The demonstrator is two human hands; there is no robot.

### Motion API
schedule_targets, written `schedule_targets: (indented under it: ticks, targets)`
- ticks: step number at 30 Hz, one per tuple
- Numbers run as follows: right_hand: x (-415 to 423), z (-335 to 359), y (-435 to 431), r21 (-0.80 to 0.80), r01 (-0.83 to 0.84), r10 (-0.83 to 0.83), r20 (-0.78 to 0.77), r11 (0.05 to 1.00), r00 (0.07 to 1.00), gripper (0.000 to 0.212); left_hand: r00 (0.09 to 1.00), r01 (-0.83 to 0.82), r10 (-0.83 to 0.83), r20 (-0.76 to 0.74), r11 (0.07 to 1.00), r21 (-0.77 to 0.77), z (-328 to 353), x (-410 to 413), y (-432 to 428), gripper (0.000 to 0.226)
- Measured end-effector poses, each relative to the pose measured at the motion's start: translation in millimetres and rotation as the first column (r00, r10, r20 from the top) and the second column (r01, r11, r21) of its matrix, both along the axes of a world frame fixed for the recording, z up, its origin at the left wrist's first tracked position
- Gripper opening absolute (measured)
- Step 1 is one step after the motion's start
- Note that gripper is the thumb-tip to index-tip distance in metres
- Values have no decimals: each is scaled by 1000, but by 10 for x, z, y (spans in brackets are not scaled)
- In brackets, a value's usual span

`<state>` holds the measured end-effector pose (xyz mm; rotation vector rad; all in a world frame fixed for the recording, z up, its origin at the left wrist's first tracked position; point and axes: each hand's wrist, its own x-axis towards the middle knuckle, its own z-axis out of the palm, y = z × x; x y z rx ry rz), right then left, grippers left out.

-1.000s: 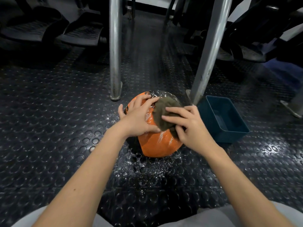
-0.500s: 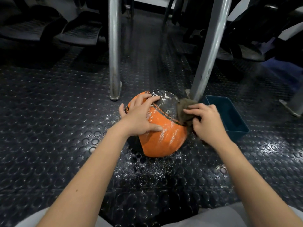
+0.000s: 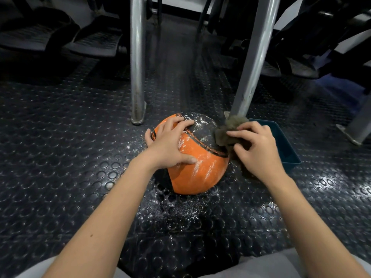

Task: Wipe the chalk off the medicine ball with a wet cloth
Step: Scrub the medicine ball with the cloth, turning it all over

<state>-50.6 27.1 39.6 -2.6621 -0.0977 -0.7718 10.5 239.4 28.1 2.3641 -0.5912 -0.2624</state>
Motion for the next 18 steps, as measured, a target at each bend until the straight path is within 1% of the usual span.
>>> schedule_targets:
  ticks: [1, 2, 3, 4, 5, 6, 8, 9, 10, 11, 12, 13, 14, 15, 16, 17, 18]
  targets:
    - [-7, 17, 76, 21, -75, 75, 31, 997, 997, 29, 1000, -3, 3, -1, 1000, -2, -1, -1, 1, 95]
    - [-16, 3, 145, 32, -171, 171, 10, 985, 985, 30, 1000, -5, 5, -1, 1000, -7, -3, -2, 1, 95]
    - [-24, -32, 193, 36, -257, 258, -44, 966, 965, 31, 1000, -5, 5, -3, 1000, -12, -3, -5, 4, 96]
    - [-20, -80, 202, 39, -304, 306, -105, 952, 946, 32, 1000, -4, 4, -5, 1000, -16, -1, -7, 7, 95]
    - [-3, -124, 163, 42, -294, 297, -144, 955, 944, 33, 1000, -2, 2, -8, 1000, -16, 1, -6, 11, 95]
    - [27, -155, 78, 50, -226, 231, -155, 973, 961, 32, 1000, 0, 0, -11, 1000, -15, 2, -4, 16, 95]
    - [65, -153, -112, 22, 35, -31, -164, 999, 986, 32, 1000, 0, 0, -13, 1000, -14, 3, 2, 25, 95]
    - [65, -125, -174, 21, 161, -155, -175, 987, 972, 32, 1000, 0, 0, -14, 1000, -13, 4, 5, 27, 95]
    - [66, -82, -180, 46, 223, -213, -156, 974, 964, 32, 1000, -2, 2, -14, 1000, -12, 5, 14, 32, 95]
    - [68, -36, -123, 89, 203, -195, -89, 975, 977, 33, 1000, -6, 5, -15, 1000, -10, 10, 21, 39, 95]
    - [61, -10, -20, 122, 127, -127, -10, 984, 992, 34, 1000, -7, 7, -18, 1000, -3, 11, 15, 43, 95]
    - [66, -7, 91, 124, 17, -22, 39, 992, 999, 36, 1000, -7, 7, -19, 1000, 2, 20, 15, 50, 96]
    - [73, -45, 184, 102, -91, 88, 32, 991, 996, 38, 1000, -8, 8, -21, 1000, 2, 21, 5, 56, 96]
    - [105, -114, 235, 71, -156, 157, -12, 985, 987, 40, 1000, -10, 10, -20, 1000, 0, 29, 4, 62, 96]
    - [152, -204, 226, 47, -155, 158, -58, 987, 986, 43, 1000, -11, 10, -23, 1000, 0, 35, -6, 70, 96]
    - [211, -277, 159, 43, -98, 101, -88, 994, 991, 45, 1000, -10, 10, -27, 1000, 0, 42, -8, 74, 96]
    - [251, -321, 61, 48, 3, 3, -120, 999, 993, 47, 1000, -10, 10, -29, 1000, 1, 44, -9, 78, 96]
